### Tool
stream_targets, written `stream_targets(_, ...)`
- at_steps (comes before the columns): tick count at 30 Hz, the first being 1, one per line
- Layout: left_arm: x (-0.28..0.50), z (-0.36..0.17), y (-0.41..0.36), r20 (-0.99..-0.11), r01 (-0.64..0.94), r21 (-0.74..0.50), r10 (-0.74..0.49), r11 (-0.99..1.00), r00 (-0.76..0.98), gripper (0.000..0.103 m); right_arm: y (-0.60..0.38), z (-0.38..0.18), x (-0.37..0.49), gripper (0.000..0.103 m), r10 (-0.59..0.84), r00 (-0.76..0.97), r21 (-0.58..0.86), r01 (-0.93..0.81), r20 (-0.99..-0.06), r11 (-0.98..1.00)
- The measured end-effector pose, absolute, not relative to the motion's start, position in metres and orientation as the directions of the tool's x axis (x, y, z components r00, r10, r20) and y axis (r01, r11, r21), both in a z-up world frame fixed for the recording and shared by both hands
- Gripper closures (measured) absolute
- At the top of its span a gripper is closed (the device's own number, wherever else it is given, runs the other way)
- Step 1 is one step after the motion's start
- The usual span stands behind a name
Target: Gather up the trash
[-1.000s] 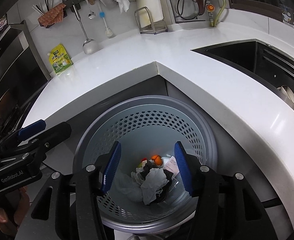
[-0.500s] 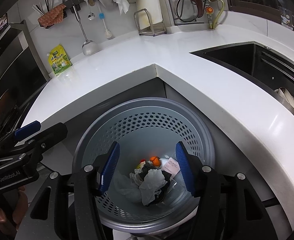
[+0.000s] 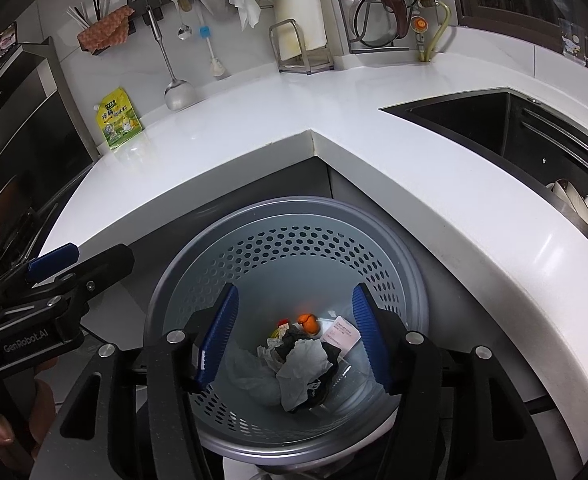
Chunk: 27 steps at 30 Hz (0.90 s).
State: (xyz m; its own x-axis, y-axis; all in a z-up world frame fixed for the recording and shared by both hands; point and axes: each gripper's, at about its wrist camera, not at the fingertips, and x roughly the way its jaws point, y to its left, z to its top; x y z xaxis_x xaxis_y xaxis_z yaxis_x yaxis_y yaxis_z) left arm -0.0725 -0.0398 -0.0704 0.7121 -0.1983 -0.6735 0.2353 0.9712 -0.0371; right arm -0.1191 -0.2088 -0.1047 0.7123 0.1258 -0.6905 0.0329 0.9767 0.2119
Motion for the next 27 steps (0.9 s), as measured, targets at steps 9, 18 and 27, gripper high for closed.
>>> stream_targets(9, -0.0731, -0.0698, -0.0391, -0.671, 0.214, -0.025, -0.175, 0.976, 0.72, 0.006, -0.2078, -0.1039, -0.1196, 0.046, 0.123, 0.713, 0.209, 0.033, -0.69, 0.977)
stream_targets(18, -0.0724, -0.0697, -0.0374, -0.672, 0.21, -0.029, -0.174, 0.977, 0.72, 0.006, -0.2053, -0.1034, -0.12, 0.046, 0.124, 0.712, 0.207, 0.03, -0.691, 0.978)
stream_targets(27, -0.0714, -0.0714, -0.0363, -0.68, 0.208, -0.031, -0.173, 0.978, 0.713, 0.006, -0.2045, -0.1036, -0.1198, 0.046, 0.124, 0.713, 0.205, 0.029, -0.69, 0.978)
